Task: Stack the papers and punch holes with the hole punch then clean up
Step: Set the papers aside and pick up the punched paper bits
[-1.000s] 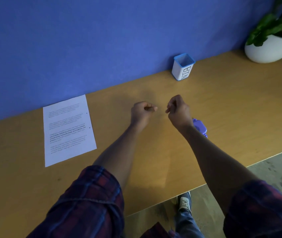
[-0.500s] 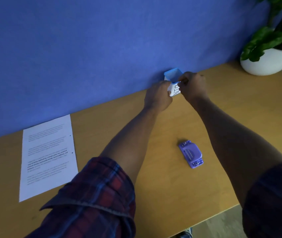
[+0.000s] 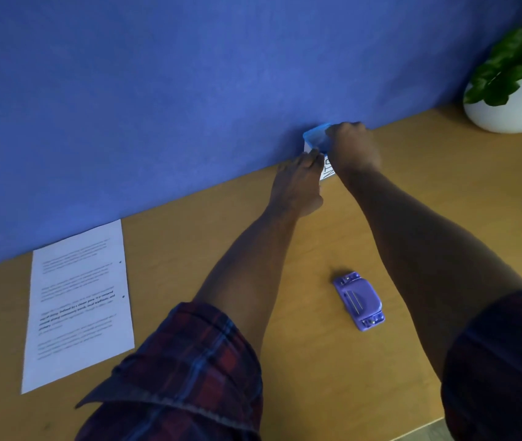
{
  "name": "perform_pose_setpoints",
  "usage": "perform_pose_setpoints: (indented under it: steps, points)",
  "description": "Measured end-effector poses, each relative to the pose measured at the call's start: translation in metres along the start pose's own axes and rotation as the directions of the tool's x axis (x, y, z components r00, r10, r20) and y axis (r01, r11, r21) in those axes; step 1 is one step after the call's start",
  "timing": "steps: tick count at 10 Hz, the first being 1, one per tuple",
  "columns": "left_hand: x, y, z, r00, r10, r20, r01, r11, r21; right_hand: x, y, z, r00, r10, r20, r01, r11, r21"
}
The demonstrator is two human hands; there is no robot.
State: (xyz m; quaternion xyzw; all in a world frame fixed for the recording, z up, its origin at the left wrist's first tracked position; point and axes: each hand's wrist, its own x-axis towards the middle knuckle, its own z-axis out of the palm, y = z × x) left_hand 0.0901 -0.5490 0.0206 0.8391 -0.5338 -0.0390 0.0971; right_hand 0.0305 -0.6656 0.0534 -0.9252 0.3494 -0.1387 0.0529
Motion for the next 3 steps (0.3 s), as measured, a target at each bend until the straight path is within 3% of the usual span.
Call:
perform_pose_setpoints:
  steps: [2, 3]
  points:
    - [-0.003, 0.002, -0.002, 1.000, 0.002, 0.000, -0.002, 1.000, 0.018, -0.005, -0.003, -0.003, 0.999, -0.001, -0.051, 0.002, 1.000, 0.022]
    - [-0.014, 0.001, -0.008, 0.993, 0.044, -0.111, -0.043, 0.999, 0.010, -0.020, -0.007, 0.000, 0.996, -0.027, -0.089, 0.030, 0.999, 0.034]
